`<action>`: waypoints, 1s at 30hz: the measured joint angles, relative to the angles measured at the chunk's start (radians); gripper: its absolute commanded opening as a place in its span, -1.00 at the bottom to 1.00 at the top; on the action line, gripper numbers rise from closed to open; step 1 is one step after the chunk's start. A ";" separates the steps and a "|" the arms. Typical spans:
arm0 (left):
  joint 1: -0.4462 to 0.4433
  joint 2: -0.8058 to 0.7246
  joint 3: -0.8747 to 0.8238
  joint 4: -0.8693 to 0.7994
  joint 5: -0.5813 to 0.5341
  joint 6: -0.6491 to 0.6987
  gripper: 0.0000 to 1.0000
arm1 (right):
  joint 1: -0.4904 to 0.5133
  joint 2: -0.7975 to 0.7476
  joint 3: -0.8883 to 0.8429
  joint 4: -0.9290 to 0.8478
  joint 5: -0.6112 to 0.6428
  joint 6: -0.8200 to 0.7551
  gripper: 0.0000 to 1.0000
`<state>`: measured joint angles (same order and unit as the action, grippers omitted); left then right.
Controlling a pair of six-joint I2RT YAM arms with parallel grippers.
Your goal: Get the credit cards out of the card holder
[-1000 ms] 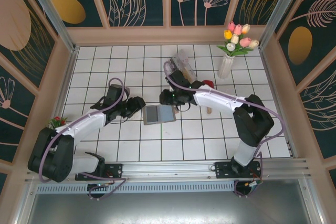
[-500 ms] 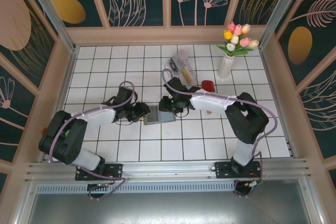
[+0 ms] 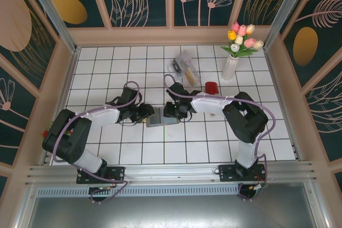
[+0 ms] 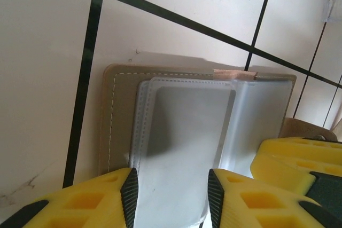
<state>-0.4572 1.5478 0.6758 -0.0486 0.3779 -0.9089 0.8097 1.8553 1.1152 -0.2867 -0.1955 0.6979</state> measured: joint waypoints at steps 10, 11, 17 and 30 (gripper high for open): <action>0.000 0.015 0.005 0.003 -0.002 0.008 0.00 | 0.000 0.005 0.000 0.005 -0.001 0.001 -0.30; 0.000 0.015 0.005 0.005 0.000 0.008 0.04 | 0.000 0.005 0.000 0.005 -0.001 0.001 -0.30; 0.000 0.016 0.006 0.009 0.001 0.015 -0.09 | 0.000 0.006 0.000 0.009 -0.001 0.001 -0.31; 0.000 0.019 0.006 0.023 0.035 0.018 -0.23 | 0.000 0.006 -0.002 0.011 -0.001 0.015 -0.32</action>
<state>-0.4576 1.5665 0.6815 -0.0257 0.4126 -0.8909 0.8101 1.8618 1.1137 -0.2752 -0.1967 0.7132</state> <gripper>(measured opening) 0.388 0.342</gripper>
